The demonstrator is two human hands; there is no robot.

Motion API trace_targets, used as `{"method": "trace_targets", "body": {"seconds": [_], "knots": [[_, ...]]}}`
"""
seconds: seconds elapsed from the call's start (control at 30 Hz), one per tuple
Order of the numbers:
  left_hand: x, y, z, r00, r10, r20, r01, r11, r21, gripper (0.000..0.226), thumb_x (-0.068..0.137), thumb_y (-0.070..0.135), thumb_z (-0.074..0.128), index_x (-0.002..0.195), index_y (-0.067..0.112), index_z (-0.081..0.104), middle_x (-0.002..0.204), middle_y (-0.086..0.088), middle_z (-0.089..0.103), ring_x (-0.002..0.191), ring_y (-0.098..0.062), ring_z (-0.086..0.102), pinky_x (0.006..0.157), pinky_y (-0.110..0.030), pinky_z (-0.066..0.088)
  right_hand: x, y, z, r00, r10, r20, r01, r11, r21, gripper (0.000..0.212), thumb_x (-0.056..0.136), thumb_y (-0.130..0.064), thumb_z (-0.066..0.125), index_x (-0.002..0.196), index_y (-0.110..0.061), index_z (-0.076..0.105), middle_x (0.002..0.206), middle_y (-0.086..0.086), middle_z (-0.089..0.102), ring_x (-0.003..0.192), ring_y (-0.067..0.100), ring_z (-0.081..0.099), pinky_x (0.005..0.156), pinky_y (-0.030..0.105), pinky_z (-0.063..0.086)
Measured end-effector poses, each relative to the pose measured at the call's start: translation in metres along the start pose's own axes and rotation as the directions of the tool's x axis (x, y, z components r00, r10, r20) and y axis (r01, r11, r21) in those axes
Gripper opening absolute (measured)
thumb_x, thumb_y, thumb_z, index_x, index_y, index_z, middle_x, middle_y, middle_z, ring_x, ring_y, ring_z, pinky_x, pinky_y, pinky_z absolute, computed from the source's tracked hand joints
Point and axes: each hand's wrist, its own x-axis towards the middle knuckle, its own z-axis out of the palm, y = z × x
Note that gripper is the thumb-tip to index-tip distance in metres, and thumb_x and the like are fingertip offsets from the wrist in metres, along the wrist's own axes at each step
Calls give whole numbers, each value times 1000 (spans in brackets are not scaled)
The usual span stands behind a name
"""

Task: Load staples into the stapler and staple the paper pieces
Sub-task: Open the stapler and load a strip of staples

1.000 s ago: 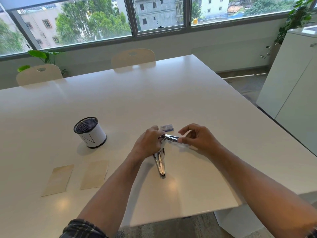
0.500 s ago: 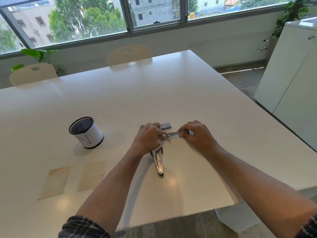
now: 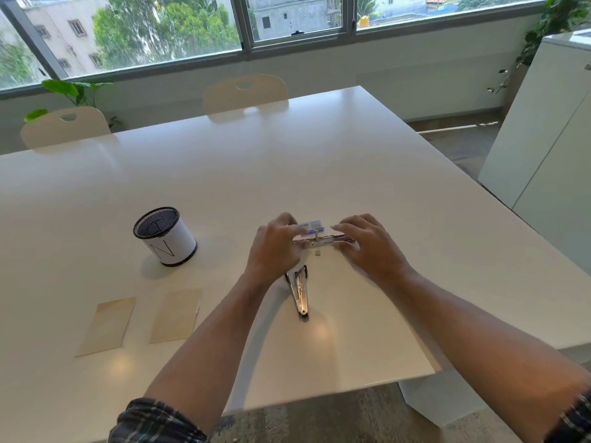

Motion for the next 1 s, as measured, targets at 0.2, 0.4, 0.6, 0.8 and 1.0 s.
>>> {"method": "trace_targets", "body": {"seconds": [0.2, 0.4, 0.6, 0.8, 1.0], "knots": [[-3, 12, -3, 995, 63, 81, -60, 997, -45, 8, 85, 25, 80, 90, 19, 82, 91, 5, 68, 80, -19, 67, 68, -30, 50, -5, -4, -1, 962, -265, 68, 266, 964, 3, 16, 85, -15, 85, 101, -16, 83, 92, 4, 72, 89, 33, 66, 79, 43, 56], [-1, 19, 1, 983, 47, 180, -48, 999, 2, 14, 89, 21, 72, 97, 22, 83, 93, 5, 67, 82, -19, 66, 66, -32, 53, -4, -5, 2, 937, -331, 112, 333, 943, 1, 16, 96, -24, 73, 110, -20, 81, 90, 3, 67, 86, 28, 61, 77, 43, 56], [0, 23, 4, 979, 31, 200, -36, 999, 22, 13, 91, 22, 70, 96, 14, 80, 103, 2, 68, 88, -22, 67, 75, -39, 58, -3, -7, 2, 936, -330, 122, 330, 944, 20, 13, 96, -20, 73, 106, -18, 81, 89, 3, 68, 83, 29, 61, 77, 42, 56], [5, 32, 1, 966, 93, 240, -104, 994, 30, 11, 92, 19, 70, 93, 10, 76, 102, 0, 65, 91, -23, 65, 76, -36, 55, -2, -9, -1, 959, -264, 107, 261, 964, 43, 8, 94, -17, 75, 98, -14, 81, 88, 5, 70, 80, 31, 63, 76, 45, 57], [7, 28, -7, 961, 100, 256, -101, 995, -7, 9, 92, 19, 71, 94, 10, 73, 98, -1, 62, 87, -21, 64, 76, -27, 50, -3, -11, -5, 958, -272, 94, 270, 962, 34, 16, 88, -14, 80, 104, -13, 81, 92, 6, 71, 83, 30, 65, 76, 42, 58]]}}
